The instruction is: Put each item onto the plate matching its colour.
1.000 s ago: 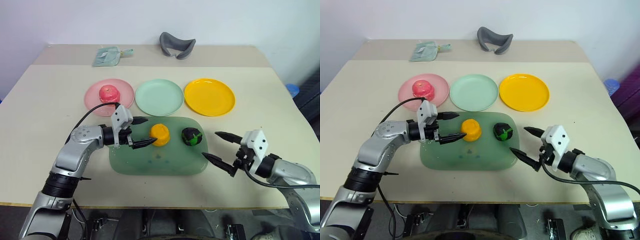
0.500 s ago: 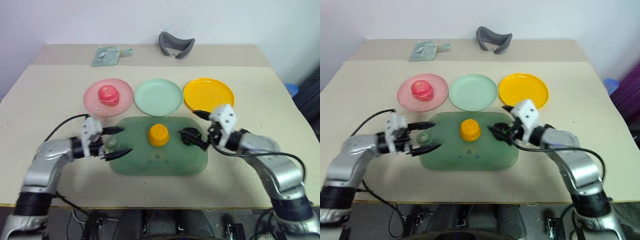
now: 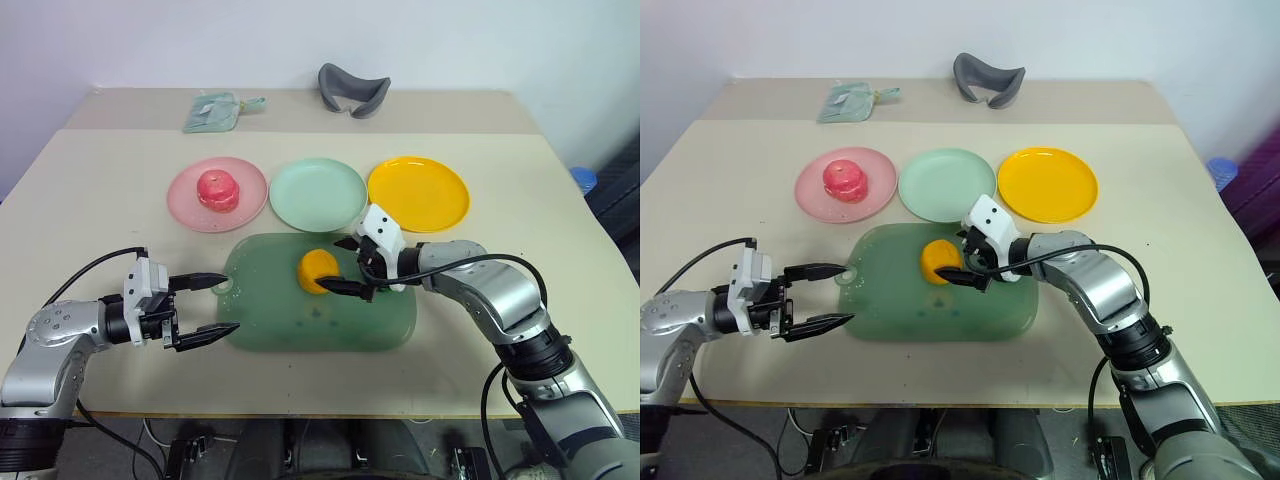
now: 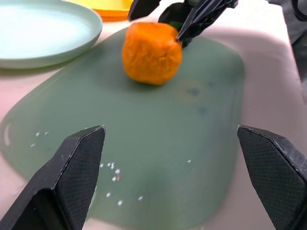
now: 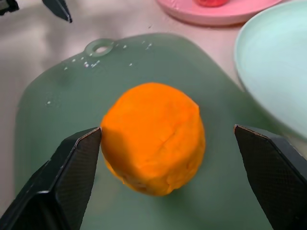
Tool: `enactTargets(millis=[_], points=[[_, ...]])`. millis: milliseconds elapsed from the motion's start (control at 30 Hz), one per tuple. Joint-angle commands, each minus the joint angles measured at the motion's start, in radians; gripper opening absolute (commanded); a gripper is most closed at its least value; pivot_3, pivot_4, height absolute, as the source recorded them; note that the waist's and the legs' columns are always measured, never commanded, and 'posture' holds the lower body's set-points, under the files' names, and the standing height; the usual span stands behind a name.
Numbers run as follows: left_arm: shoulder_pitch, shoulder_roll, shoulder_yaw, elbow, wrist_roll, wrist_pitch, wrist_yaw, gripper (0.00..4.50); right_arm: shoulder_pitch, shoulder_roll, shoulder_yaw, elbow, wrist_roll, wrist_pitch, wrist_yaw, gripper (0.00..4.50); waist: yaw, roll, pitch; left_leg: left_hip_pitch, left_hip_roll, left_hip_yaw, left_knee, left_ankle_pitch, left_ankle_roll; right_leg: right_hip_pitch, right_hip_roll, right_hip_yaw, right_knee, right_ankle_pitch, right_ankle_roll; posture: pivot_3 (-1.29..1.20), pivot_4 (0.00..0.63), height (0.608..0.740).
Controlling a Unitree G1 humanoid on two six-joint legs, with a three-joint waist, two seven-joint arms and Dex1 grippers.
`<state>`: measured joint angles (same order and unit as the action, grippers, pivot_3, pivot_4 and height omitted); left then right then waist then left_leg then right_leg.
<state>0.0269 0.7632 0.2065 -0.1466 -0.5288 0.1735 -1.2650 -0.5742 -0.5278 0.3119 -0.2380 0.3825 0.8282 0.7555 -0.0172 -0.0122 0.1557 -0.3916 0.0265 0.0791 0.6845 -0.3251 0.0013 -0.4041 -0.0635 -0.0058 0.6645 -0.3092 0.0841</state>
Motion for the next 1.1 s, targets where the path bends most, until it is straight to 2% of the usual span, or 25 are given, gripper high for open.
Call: enactTargets(millis=[33, 300, 467, 500, 700, 833, 967, 1100], points=[[0.016, -0.008, 0.022, -0.062, -0.022, 0.000, 0.030, 4.47, -0.018, 0.002, 0.028, 0.039, -0.036, -0.003, 0.012, 4.49, -0.001, 0.000, 0.000, 0.000, 0.000, 0.000, 0.000, 0.000, 0.000, 0.000, 0.000, 0.000, 0.000, 0.000, 0.000, 0.00, 0.150, 0.740], [0.052, -0.028, 0.017, -0.110, -0.022, 0.004, 0.078, 4.47, -0.036, 0.026, 0.051, 0.059, -0.028, 0.002, 0.061, 4.49, -0.001, 0.000, 0.000, 0.000, 0.000, 0.000, 0.000, 0.000, 0.000, 0.000, 0.000, 0.000, 0.000, 0.000, 0.000, 0.00, 0.150, 0.740], [0.061, -0.037, 0.011, -0.124, -0.020, 0.006, 0.097, 4.50, -0.042, 0.036, 0.060, 0.064, -0.033, 0.001, 0.078, 2.92, -0.002, 0.000, 0.000, 0.000, 0.000, 0.000, 0.000, 0.000, -0.001, 0.000, 0.000, 0.000, 0.000, 0.000, 0.000, 0.00, 0.150, 0.740], [0.063, -0.039, 0.011, -0.127, -0.020, 0.006, 0.100, 4.50, -0.041, 0.038, 0.059, 0.064, -0.034, 0.000, 0.079, 2.82, -0.002, 0.000, 0.000, 0.000, 0.000, 0.000, 0.000, 0.000, -0.001, 0.000, 0.000, 0.000, 0.000, 0.000, 0.000, 0.00, 0.150, 0.740], [0.069, -0.046, 0.008, -0.135, -0.021, 0.011, 0.116, 4.50, -0.040, 0.050, 0.034, 0.060, -0.034, -0.010, 0.083, 2.78, -0.002, 0.000, 0.000, 0.000, 0.000, 0.000, 0.000, 0.000, -0.001, 0.000, 0.000, 0.000, 0.000, 0.000, 0.000, 0.00, 0.150, 0.740], [0.082, -0.051, 0.011, -0.144, -0.024, 0.014, 0.126, 4.50, -0.045, 0.066, -0.049, 0.003, 0.044, 0.032, 0.083, 2.78, -0.001, 0.000, 0.000, 0.000, 0.000, 0.000, 0.000, 0.001, -0.001, 0.000, 0.000, 0.000, 0.000, 0.000, 0.000, 0.00, 0.150, 0.740], [0.087, -0.061, 0.007, -0.158, -0.025, 0.019, 0.144, 4.50, -0.145, 0.138, -0.272, 0.040, 0.158, 0.074, -0.010, 2.78, -0.003, 0.000, 0.000, 0.000, 0.000, 0.000, 0.000, 0.001, -0.001, 0.000, -0.001, 0.000, 0.000, 0.000, 0.000, 0.00, 0.150, 0.740], [0.080, -0.077, 0.002, -0.166, -0.026, 0.025, 0.167, 4.50, -0.241, 0.112, -0.375, 0.259, 0.087, -0.081, -0.070, 2.78, 0.001, 0.000, 0.000, 0.000, 0.000, 0.000, -0.001, 0.002, -0.004, 0.000, -0.001, 0.000, 0.000, 0.000, 0.000, 0.00, 0.150, 0.740]])
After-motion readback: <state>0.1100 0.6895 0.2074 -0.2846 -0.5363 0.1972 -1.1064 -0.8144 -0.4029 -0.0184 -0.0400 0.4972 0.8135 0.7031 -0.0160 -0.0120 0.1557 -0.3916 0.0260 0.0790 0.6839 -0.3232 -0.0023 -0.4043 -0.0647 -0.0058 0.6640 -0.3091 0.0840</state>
